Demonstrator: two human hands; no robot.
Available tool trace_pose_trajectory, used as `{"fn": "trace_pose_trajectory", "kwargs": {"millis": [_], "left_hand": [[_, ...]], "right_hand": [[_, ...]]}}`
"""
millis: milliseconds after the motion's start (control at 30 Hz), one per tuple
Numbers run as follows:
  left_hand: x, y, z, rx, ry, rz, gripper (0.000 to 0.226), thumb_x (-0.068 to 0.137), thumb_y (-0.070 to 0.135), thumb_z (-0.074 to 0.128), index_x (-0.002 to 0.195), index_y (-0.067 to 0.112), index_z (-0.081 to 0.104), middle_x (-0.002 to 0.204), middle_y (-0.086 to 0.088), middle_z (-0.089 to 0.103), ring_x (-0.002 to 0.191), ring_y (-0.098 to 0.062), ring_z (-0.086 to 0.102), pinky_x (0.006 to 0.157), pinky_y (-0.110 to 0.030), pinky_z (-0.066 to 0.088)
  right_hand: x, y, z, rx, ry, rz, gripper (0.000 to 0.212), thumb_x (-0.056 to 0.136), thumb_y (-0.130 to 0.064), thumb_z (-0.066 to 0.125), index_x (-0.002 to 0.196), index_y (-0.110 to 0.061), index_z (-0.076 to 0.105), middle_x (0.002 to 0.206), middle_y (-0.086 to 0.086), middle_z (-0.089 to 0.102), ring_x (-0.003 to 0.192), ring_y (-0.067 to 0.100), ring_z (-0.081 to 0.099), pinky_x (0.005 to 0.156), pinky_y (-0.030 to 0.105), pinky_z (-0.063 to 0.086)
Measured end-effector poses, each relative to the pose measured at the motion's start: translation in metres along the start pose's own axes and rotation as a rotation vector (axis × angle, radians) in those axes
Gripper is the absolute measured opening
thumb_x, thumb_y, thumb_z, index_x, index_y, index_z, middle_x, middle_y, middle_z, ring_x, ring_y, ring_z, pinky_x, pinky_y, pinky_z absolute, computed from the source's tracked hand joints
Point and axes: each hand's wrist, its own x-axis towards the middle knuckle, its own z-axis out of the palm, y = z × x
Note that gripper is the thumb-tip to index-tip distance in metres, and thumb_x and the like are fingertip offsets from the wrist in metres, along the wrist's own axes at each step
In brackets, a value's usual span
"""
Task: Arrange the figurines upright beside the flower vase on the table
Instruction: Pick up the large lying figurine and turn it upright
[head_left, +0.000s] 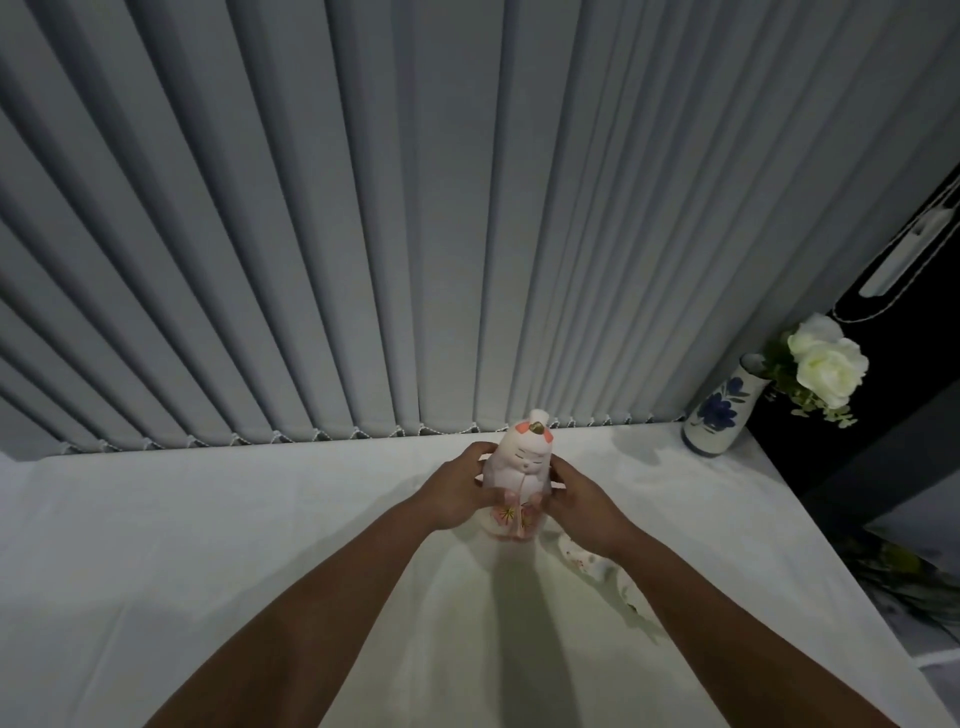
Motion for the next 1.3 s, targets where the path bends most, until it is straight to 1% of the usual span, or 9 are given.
{"fn": "trace_pose_trajectory", "kwargs": {"millis": [300,400,500,700,900,1000,1100,1200,1300], "left_hand": [[0.009,-0.006,-0.003,-0.063,-0.069,-0.024,0.071,0.07,0.015,0.082,0.128,0.027,0.043,0.127,-0.007,0.062,0.111,-0.024,0.064,0.099,-0.047,0.052],[0.009,-0.013,-0.004,0.022,-0.117,-0.014,0.084,0.068,0.021,0.085,0.136,0.031,0.036,0.128,-0.004,0.062,0.113,-0.022,0.062,0.1,-0.046,0.051],[0.01,-0.021,-0.001,0.1,-0.144,0.016,0.097,0.064,0.031,0.086,0.141,0.035,0.027,0.132,0.001,0.058,0.116,-0.019,0.058,0.102,-0.044,0.05],[0.018,-0.034,0.006,0.078,-0.146,0.071,0.107,0.065,0.031,0.085,0.144,0.044,0.014,0.136,0.01,0.055,0.118,-0.016,0.057,0.098,-0.04,0.053],[0.031,-0.025,0.0,0.064,-0.168,0.085,0.104,0.068,0.024,0.084,0.145,0.039,0.017,0.132,0.006,0.055,0.121,-0.017,0.054,0.1,-0.039,0.051],[0.039,-0.013,0.002,0.06,-0.208,0.111,0.102,0.068,0.021,0.084,0.144,0.038,0.018,0.132,0.008,0.053,0.121,-0.016,0.053,0.101,-0.036,0.05],[0.047,0.003,0.011,0.045,-0.21,0.141,0.103,0.065,0.025,0.085,0.143,0.04,0.02,0.133,0.008,0.055,0.122,-0.014,0.053,0.102,-0.036,0.05],[0.061,0.03,0.023,0.051,-0.207,0.171,0.102,0.067,0.024,0.085,0.144,0.035,0.019,0.132,0.006,0.054,0.12,-0.012,0.053,0.095,-0.024,0.049],[0.082,0.059,0.044,0.049,-0.208,0.225,0.098,0.07,0.016,0.083,0.143,0.028,0.02,0.131,0.005,0.053,0.119,-0.013,0.053,0.086,-0.013,0.047]], "right_hand": [[0.007,0.014,-0.009,0.217,-0.057,0.042,0.049,0.089,-0.011,0.065,0.133,-0.018,0.045,0.13,0.001,0.059,0.119,0.016,0.057,0.1,0.034,0.05],[0.009,0.017,-0.007,0.254,-0.081,0.037,0.058,0.086,-0.022,0.07,0.136,-0.026,0.042,0.134,-0.005,0.057,0.126,0.012,0.051,0.109,0.04,0.041],[0.009,0.02,0.002,0.353,-0.102,0.05,0.059,0.085,-0.015,0.071,0.136,-0.03,0.044,0.131,-0.004,0.061,0.119,0.014,0.059,0.1,0.041,0.051],[0.008,0.026,0.018,0.42,0.015,0.01,0.053,0.089,-0.014,0.067,0.135,-0.03,0.046,0.132,-0.01,0.061,0.117,0.003,0.059,0.088,0.018,0.054],[0.013,0.018,0.026,0.437,0.153,-0.044,0.047,0.091,-0.016,0.065,0.134,-0.029,0.05,0.129,-0.008,0.064,0.117,0.012,0.061,0.089,0.025,0.056],[0.011,0.016,0.02,0.42,0.217,-0.055,0.045,0.092,-0.019,0.064,0.132,-0.033,0.05,0.129,-0.008,0.063,0.117,0.014,0.061,0.095,0.043,0.055],[0.006,0.014,0.002,0.388,0.261,-0.06,0.048,0.092,-0.027,0.063,0.136,-0.034,0.046,0.133,-0.007,0.06,0.12,0.014,0.059,0.1,0.048,0.051],[0.005,0.015,-0.025,0.387,0.308,-0.071,0.048,0.093,-0.027,0.062,0.137,-0.036,0.044,0.132,-0.01,0.061,0.12,0.01,0.059,0.1,0.042,0.052],[0.006,0.022,-0.058,0.423,0.332,-0.078,0.048,0.094,-0.027,0.059,0.138,-0.037,0.041,0.134,-0.016,0.057,0.122,0.005,0.056,0.094,0.025,0.055]]}}
